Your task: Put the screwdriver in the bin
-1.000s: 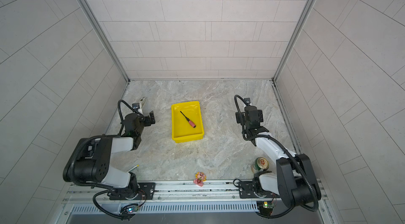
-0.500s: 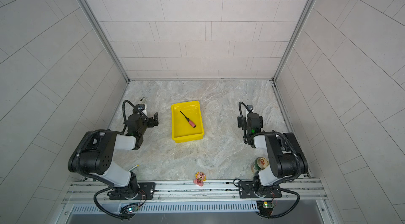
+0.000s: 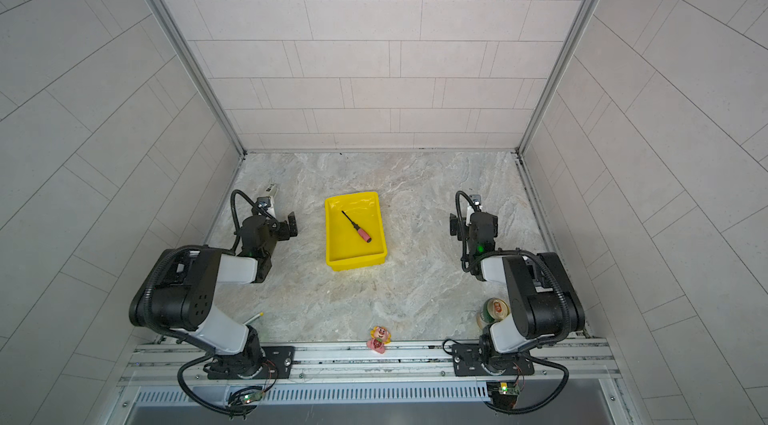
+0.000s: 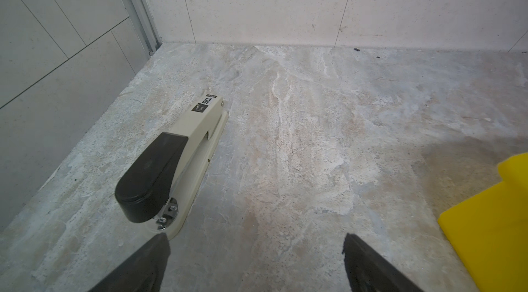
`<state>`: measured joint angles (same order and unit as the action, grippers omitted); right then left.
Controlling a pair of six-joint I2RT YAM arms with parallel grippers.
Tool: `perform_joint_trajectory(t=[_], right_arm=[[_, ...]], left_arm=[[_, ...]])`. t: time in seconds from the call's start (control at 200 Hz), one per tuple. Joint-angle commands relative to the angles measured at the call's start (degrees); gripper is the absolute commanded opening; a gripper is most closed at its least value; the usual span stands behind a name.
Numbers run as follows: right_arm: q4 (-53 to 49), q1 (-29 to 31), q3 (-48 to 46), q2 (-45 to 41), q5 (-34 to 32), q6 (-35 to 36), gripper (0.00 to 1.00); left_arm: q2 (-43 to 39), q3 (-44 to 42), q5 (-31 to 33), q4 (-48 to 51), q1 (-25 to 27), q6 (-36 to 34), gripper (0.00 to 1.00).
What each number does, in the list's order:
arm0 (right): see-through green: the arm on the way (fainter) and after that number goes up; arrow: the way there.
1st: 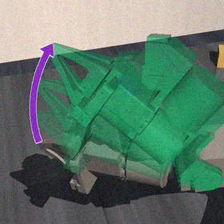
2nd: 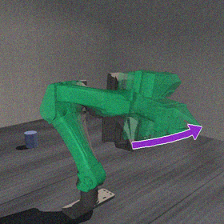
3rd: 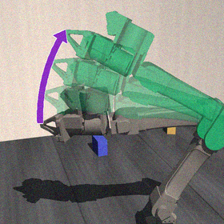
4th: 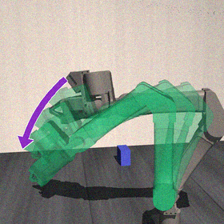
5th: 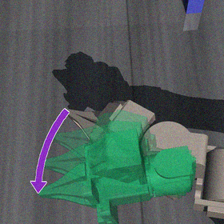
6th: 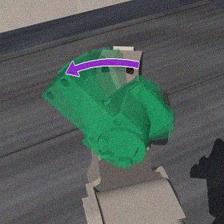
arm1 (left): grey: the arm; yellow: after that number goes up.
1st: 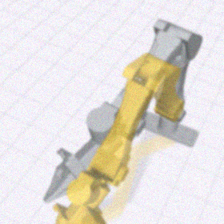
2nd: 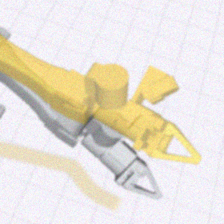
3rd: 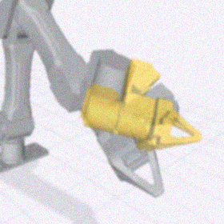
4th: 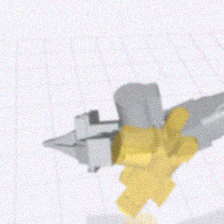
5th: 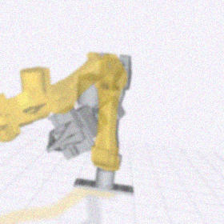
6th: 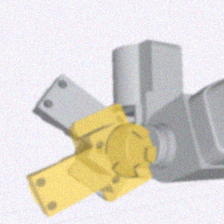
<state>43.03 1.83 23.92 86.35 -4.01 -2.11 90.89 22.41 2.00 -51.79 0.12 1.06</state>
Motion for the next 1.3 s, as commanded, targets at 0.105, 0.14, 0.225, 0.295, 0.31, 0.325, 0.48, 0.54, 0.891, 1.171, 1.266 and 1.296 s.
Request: perform_joint_trajectory(t=[0.105, 0.14, 0.225, 0.295, 0.31, 0.325, 0.48, 0.54, 0.891, 1.171, 1.266, 1.296], right_arm=[[-0.9, 0.0, 0.3, 0.0, 0.9, 1.2, 1.00], [-0.8, 0.0, 0.2, 0.0, 0.9, 1.2, 1.00], [-0.9, 0.0, 0.2, 0.0, 1.0, 1.2, 1.00], [-0.9, 0.0, 0.2, 0.0, 0.9, 1.2, 1.00], [-0.9, 0.0, 0.2, 0.0, 1.0, 1.2, 1.00], [-0.9, 0.1, 0.2, 0.0, 0.9, 1.2, 1.00], [-0.8, 0.0, 0.2, 0.0, 0.9, 1.2, 1.00], [-0.9, 0.0, 0.2, 0.0, 0.9, 1.2, 1.00], [-0.9, 0.0, 0.2, 0.0, 0.9, 1.2, 1.00], [-1.0, 0.0, 0.4, 0.2, 0.9, 1.2, 0.99], [-1.0, 0.0, 0.3, 0.0, 1.0, 1.2, 1.00], [-0.9, 0.0, 0.3, 0.1, 0.9, 1.2, 0.99]], left_arm=[[0.2, 1.0, 0.8, -0.4, 0.1, 0.1, 1.00], [0.1, 0.9, 0.8, -0.3, 0.0, 0.2, 1.00], [0.1, 1.0, 0.6, -0.1, 0.0, 0.2, 1.00], [0.3, 1.0, 0.6, -0.3, 0.1, 0.1, 1.00], [0.2, 1.0, 0.6, -0.2, 0.1, 0.1, 1.00], [0.2, 1.0, 0.7, -0.1, 0.1, 0.1, 1.00], [0.2, 1.0, 0.7, -0.2, 0.1, 0.1, 1.00], [0.2, 1.0, 0.7, -0.1, 0.0, 0.1, 1.00], [0.2, 1.1, 0.8, 0.1, 0.1, 0.0, 1.00], [0.2, 1.3, 1.4, 0.3, 0.5, -0.2, 1.00], [0.2, 1.3, 1.5, 0.3, 0.5, -0.2, 1.00], [0.2, 1.3, 1.5, 0.3, 0.5, -0.2, 1.00]])
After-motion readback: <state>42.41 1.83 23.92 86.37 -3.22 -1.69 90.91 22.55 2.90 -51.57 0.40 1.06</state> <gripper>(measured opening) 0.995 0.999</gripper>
